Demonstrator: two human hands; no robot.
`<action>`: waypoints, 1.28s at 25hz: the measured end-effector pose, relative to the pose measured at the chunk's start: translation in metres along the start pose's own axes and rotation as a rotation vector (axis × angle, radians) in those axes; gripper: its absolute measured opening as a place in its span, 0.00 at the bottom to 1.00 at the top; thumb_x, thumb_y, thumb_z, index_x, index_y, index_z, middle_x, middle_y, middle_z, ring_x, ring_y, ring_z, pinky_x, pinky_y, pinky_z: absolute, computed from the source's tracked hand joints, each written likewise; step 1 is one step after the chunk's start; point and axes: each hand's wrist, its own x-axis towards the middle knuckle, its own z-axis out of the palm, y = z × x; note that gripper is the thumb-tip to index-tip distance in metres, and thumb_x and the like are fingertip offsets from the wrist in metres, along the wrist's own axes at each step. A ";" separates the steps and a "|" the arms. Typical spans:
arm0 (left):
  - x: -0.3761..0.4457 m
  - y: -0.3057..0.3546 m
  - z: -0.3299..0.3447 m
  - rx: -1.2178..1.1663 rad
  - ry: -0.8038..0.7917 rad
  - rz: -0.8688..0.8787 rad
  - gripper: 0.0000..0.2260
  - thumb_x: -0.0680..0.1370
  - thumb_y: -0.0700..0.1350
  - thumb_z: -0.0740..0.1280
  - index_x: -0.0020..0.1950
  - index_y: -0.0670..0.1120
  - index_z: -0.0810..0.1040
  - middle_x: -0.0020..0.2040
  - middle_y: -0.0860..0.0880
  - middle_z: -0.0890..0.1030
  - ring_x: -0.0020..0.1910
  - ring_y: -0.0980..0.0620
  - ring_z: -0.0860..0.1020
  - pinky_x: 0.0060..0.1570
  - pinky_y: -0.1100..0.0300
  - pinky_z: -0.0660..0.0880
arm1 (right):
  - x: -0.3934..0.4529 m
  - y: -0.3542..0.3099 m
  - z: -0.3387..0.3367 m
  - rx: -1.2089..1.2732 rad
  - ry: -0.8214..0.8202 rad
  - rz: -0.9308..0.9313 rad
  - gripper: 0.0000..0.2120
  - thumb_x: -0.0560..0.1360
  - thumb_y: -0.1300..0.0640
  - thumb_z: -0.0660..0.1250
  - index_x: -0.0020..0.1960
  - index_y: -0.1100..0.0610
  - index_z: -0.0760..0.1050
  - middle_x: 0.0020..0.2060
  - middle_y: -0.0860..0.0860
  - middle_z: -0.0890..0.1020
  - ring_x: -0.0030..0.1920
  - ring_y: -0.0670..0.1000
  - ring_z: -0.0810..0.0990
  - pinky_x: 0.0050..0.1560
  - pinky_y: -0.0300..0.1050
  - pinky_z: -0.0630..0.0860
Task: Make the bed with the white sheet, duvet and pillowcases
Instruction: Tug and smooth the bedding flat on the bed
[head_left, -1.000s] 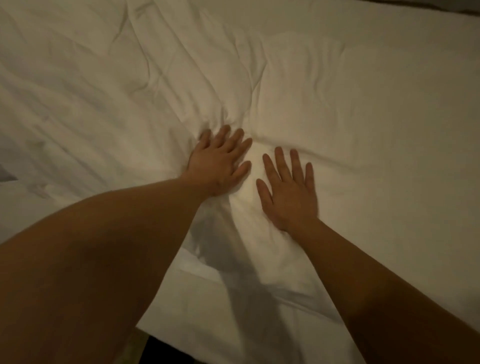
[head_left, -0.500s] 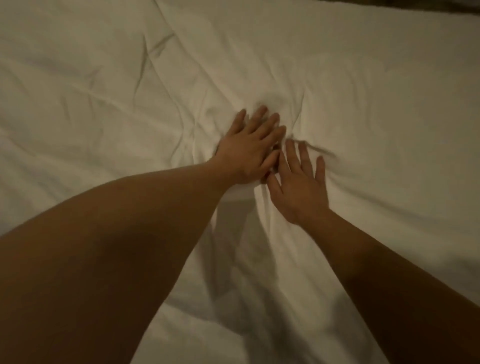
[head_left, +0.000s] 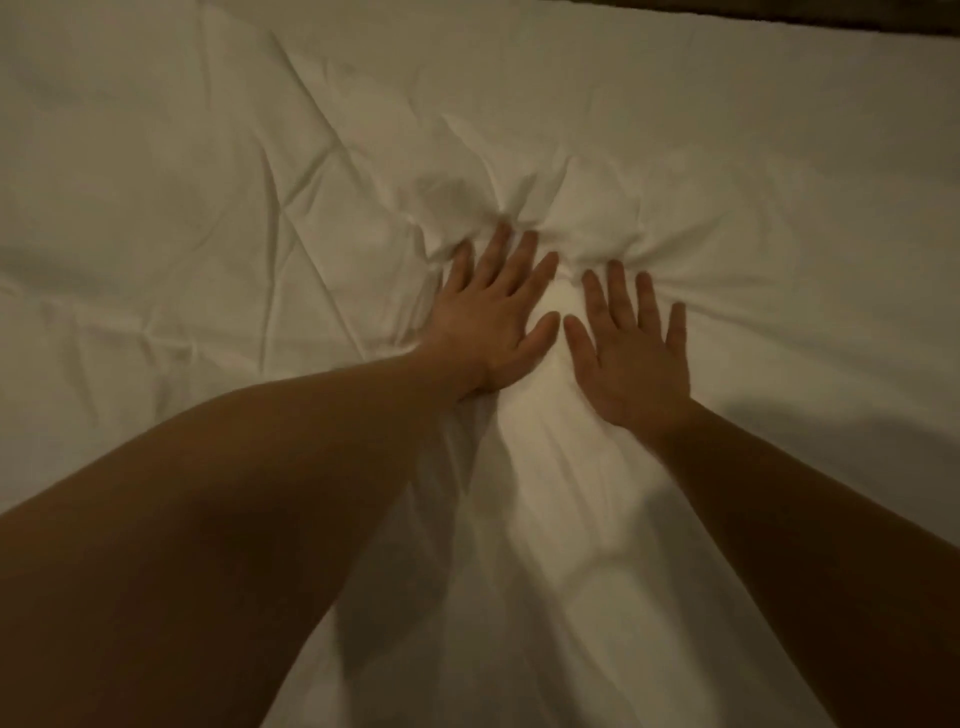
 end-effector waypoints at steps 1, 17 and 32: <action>0.013 -0.002 -0.003 0.014 0.012 0.049 0.31 0.82 0.63 0.45 0.83 0.52 0.50 0.83 0.47 0.49 0.81 0.45 0.43 0.77 0.40 0.41 | 0.007 -0.004 0.000 0.009 0.009 -0.017 0.30 0.82 0.37 0.37 0.81 0.44 0.40 0.81 0.45 0.42 0.81 0.53 0.39 0.78 0.61 0.40; 0.093 -0.161 -0.005 0.150 -0.136 -0.266 0.35 0.79 0.68 0.41 0.82 0.53 0.51 0.82 0.45 0.54 0.81 0.43 0.50 0.78 0.47 0.42 | 0.154 0.049 0.005 -0.054 -0.030 0.130 0.39 0.76 0.26 0.35 0.82 0.44 0.41 0.82 0.50 0.44 0.81 0.54 0.42 0.78 0.59 0.39; 0.114 -0.034 0.008 -0.091 -0.062 -0.021 0.26 0.83 0.59 0.47 0.82 0.57 0.49 0.83 0.52 0.48 0.81 0.45 0.43 0.76 0.38 0.41 | 0.116 -0.006 0.019 -0.030 -0.043 0.056 0.34 0.82 0.38 0.40 0.82 0.55 0.38 0.81 0.54 0.41 0.81 0.55 0.39 0.78 0.59 0.37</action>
